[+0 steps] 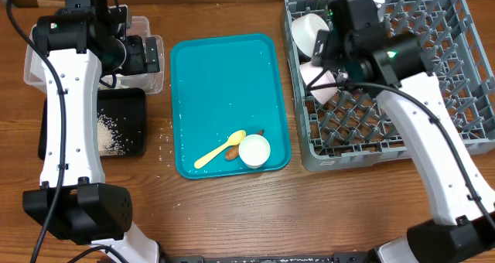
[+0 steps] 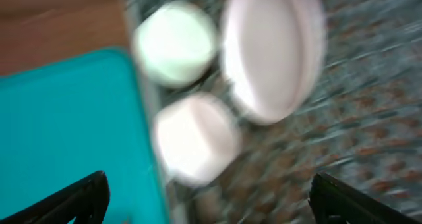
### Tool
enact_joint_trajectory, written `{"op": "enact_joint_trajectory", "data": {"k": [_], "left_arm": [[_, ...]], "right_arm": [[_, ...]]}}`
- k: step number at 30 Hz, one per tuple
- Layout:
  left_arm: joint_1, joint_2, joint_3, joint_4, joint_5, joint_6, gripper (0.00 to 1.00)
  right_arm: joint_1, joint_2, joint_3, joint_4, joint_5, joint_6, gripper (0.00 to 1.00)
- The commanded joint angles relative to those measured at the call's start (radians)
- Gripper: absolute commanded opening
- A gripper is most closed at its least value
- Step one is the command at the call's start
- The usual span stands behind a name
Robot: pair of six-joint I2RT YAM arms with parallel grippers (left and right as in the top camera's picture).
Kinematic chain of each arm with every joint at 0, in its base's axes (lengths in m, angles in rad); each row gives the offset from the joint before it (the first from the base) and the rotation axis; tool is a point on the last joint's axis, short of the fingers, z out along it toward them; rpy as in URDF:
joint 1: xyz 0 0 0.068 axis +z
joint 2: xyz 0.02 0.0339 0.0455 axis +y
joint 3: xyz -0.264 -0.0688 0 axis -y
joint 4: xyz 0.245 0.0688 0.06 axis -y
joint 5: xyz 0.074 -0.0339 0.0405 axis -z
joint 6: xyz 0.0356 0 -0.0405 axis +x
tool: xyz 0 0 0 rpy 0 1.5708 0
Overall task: Sort waste into correct bins and load items into the dishwasher
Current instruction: 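Set the white plate upright in the rack and open the right gripper, then grasp the white cup on the teal tray with the left gripper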
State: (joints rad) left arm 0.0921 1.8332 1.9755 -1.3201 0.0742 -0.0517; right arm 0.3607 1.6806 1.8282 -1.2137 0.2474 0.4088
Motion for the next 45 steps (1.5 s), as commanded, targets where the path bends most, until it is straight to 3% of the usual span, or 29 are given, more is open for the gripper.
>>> {"op": "enact_joint_trajectory", "data": {"k": [1,11,15,17,25,31,35,45], "left_arm": [[-0.001,-0.003,0.003,0.0,-0.004,0.003,1.0],[-0.001,-0.003,0.003,0.053,0.02,-0.053,1.0],[-0.012,0.002,-0.021,0.025,0.311,-0.02,1.0],[-0.046,0.005,-0.047,0.005,0.402,0.063,0.93],[-0.314,0.005,-0.261,0.008,0.172,0.227,0.9],[-0.468,0.005,-0.406,0.123,0.158,0.25,0.9],[-0.521,0.006,-0.502,0.192,0.155,0.249,0.74],[-0.558,0.006,-0.623,0.266,0.154,0.246,0.58]], "right_arm": [[0.008,0.024,-0.039,-0.01,-0.267,0.006,0.98],[-0.008,-0.032,-0.044,-0.068,-0.262,-0.017,0.97],[-0.047,-0.062,-0.044,-0.084,-0.216,-0.017,0.98],[-0.068,-0.064,-0.044,-0.092,-0.212,-0.017,0.99],[-0.181,-0.063,-0.044,-0.132,-0.079,-0.024,0.99],[-0.237,-0.063,-0.044,-0.143,-0.08,-0.024,1.0],[-0.238,-0.063,-0.044,-0.147,-0.08,-0.023,1.0],[-0.238,-0.063,-0.044,-0.142,-0.08,-0.023,1.0]]}}
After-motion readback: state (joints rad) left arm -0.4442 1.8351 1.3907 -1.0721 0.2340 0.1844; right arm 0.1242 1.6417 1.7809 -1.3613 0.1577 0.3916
